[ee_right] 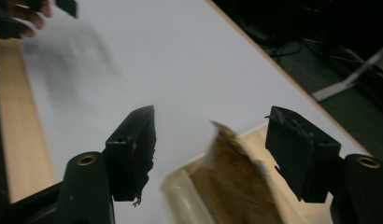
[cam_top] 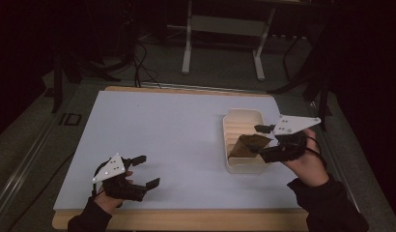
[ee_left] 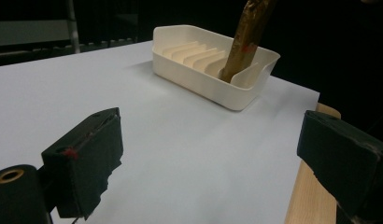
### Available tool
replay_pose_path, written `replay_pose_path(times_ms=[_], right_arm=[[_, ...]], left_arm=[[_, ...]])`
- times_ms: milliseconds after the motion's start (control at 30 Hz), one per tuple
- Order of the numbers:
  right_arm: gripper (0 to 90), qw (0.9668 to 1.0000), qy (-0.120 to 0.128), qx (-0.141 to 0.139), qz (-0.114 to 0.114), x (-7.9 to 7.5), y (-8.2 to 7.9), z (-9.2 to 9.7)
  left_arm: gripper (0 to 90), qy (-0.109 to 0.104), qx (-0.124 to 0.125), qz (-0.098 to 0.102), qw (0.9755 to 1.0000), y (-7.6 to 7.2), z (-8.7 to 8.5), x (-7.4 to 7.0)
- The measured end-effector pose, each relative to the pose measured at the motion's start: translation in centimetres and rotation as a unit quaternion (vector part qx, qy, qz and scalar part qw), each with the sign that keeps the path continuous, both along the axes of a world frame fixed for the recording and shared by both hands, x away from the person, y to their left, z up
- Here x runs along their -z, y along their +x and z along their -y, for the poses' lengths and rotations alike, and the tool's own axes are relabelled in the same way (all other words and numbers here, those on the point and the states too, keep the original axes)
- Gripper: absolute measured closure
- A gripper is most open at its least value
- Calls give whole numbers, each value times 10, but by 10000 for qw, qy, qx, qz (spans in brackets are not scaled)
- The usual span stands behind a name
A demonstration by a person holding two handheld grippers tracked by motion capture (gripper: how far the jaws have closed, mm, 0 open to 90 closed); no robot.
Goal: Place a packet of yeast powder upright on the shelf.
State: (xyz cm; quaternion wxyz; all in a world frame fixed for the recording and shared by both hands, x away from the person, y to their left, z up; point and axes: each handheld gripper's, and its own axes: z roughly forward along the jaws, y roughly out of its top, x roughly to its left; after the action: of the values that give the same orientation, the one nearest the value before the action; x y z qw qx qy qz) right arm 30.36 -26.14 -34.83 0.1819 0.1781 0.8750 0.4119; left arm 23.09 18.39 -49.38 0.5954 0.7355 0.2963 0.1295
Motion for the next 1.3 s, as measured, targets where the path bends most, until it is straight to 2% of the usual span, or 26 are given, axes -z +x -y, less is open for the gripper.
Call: replay_pose_path(times_ms=[100, 267, 433, 600, 733, 800, 900, 933, 1067, 1167, 1200, 1233, 1300], right_arm=[[315, 9999, 62, -106, -51, 5, -7, -8], [269, 9997, 233, -104, -1, 13, -16, -18], [189, 9984, 496, -77, -248, 22, -22, -25], [162, 9980, 598, -2, -189, 29, -31, -31], [120, 9969, 711, -10, -345, 36, -36, -34], [116, 9961, 801, 78, -367, 41, -38, -35], [108, 9957, 830, 73, -408, 49, -42, -36], [108, 9947, 883, 4, -527, 52, -43, -36], [108, 9930, 980, 5, -655, 62, -48, -36], [109, 9923, 1035, 3, -682, 68, -50, -36], [109, 9915, 1058, -41, -754, 72, -51, -36], [109, 9914, 1094, 68, -721, 80, -54, -37], [109, 9912, 1090, 106, -744, 90, -56, -37]], left_arm=[[78, 11, 5, 4, 10000, 0, 0, 0], [78, 29, 16, -7, 10000, 0, 0, 0], [78, 12, 12, 0, 10000, -1, 0, 0], [78, 27, 22, 6, 10000, -1, -1, 0], [78, 22, 31, 6, 10000, -1, -1, 0], [78, 30, 35, 14, 10000, -2, 0, 0], [78, 44, 39, 15, 10000, -2, -1, 0], [78, 40, 43, 11, 10000, -2, -1, 0], [78, 43, 43, 19, 10000, -2, -1, 0], [78, 41, 49, 20, 10000, -2, -1, 0], [78, 44, 45, 17, 10000, -2, -1, -1], [78, 38, 47, 19, 10000, -2, -1, -1], [78, 37, 50, 18, 10000, -2, -1, -1]])
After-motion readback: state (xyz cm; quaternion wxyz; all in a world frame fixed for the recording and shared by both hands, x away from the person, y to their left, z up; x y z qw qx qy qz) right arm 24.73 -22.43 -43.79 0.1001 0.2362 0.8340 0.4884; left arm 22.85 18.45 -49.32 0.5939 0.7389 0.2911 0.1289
